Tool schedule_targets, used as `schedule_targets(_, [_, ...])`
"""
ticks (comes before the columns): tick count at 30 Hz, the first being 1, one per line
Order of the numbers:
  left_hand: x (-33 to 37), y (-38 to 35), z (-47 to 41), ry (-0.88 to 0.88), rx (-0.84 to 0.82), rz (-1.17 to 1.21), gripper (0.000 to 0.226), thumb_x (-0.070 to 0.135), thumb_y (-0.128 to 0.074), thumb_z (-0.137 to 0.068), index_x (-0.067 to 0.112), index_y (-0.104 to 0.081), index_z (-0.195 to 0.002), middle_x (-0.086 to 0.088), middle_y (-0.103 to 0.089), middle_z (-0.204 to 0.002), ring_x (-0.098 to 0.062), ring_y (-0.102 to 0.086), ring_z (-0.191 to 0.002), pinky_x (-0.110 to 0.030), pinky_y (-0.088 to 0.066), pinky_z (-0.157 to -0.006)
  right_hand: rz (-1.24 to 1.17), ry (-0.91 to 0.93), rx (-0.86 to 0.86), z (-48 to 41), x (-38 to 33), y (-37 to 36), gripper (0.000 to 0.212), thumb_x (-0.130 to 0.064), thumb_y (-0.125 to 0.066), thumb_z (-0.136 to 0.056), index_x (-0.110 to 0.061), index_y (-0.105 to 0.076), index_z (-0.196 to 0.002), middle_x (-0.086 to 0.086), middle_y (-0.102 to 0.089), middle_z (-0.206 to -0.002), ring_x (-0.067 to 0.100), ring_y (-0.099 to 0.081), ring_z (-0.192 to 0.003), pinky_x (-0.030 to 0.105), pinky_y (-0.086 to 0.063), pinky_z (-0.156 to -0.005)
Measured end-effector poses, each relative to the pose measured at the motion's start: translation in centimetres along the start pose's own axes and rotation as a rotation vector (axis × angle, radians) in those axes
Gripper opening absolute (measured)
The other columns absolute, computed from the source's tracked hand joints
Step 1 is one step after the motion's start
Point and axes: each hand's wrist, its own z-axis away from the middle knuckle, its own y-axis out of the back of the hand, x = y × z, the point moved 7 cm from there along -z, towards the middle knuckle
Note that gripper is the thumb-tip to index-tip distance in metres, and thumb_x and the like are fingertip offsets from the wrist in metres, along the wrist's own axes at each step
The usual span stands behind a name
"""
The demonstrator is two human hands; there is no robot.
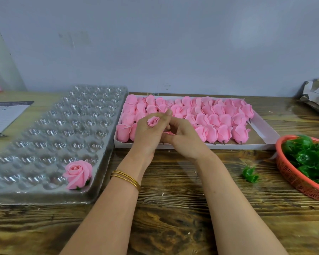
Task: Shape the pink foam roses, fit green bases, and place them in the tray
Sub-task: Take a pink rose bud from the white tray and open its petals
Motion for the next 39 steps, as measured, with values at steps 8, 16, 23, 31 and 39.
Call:
schedule_targets(8, [-0.6, 0.1, -0.4, -0.020, 0.038, -0.003, 0.047, 0.049, -0.059, -0.093, 0.029, -0.058, -0.050, -0.003, -0.060, -0.063, -0.009, -0.067, -0.075, -0.023, -0.053, -0.068, 0.019, 0.007, 0.043, 0.1, -0.4, 0.3, 0.030, 0.010, -0.066, -0.079, -0.016, -0.065, -0.094, 0.009, -0.064, -0.082, 0.009, -0.063, -0.083, 0.028, -0.056, -0.079])
schedule_targets(16, [-0.7, -0.1, -0.3, 0.022, 0.030, 0.040, 0.036, 0.053, -0.062, -0.089, 0.027, -0.071, -0.067, -0.018, -0.070, -0.088, -0.021, -0.071, -0.090, -0.029, -0.058, -0.073, 0.014, -0.003, 0.094, -0.1, 0.0, 0.6, 0.031, 0.008, -0.070, -0.078, -0.018, -0.059, -0.092, -0.002, -0.063, -0.085, 0.014, -0.064, -0.086, 0.019, -0.053, -0.076])
schedule_targets(23, [-0.1, -0.2, -0.1, -0.028, -0.001, -0.043, 0.031, 0.045, -0.068, -0.087, 0.030, -0.066, -0.060, 0.012, -0.062, -0.062, -0.005, -0.065, -0.076, -0.029, -0.050, -0.073, -0.029, 0.000, 0.013, 0.1, -0.2, 0.2, 0.033, 0.008, -0.062, -0.084, -0.020, -0.067, -0.100, 0.005, -0.072, -0.095, 0.015, -0.069, -0.097, 0.028, -0.056, -0.085])
schedule_targets(31, [-0.3, -0.2, -0.4, -0.042, 0.021, -0.019, 0.048, 0.051, -0.058, -0.090, 0.028, -0.055, -0.048, -0.001, -0.060, -0.062, -0.015, -0.067, -0.078, -0.031, -0.058, -0.077, -0.030, -0.006, 0.060, 0.0, 0.0, 0.6, 0.034, 0.008, -0.068, -0.080, -0.016, -0.067, -0.103, 0.014, -0.068, -0.091, 0.015, -0.067, -0.092, 0.028, -0.055, -0.087])
schedule_targets(39, [-1.0, 0.0, -0.6, 0.010, 0.031, 0.012, 0.042, 0.048, -0.059, -0.094, 0.008, -0.072, -0.095, -0.022, -0.069, -0.093, -0.027, -0.070, -0.093, -0.026, -0.058, -0.072, -0.005, -0.011, 0.100, -0.1, 0.5, 0.6, 0.031, 0.008, -0.069, -0.079, -0.011, -0.061, -0.102, 0.003, -0.065, -0.094, 0.018, -0.065, -0.094, 0.020, -0.054, -0.078])
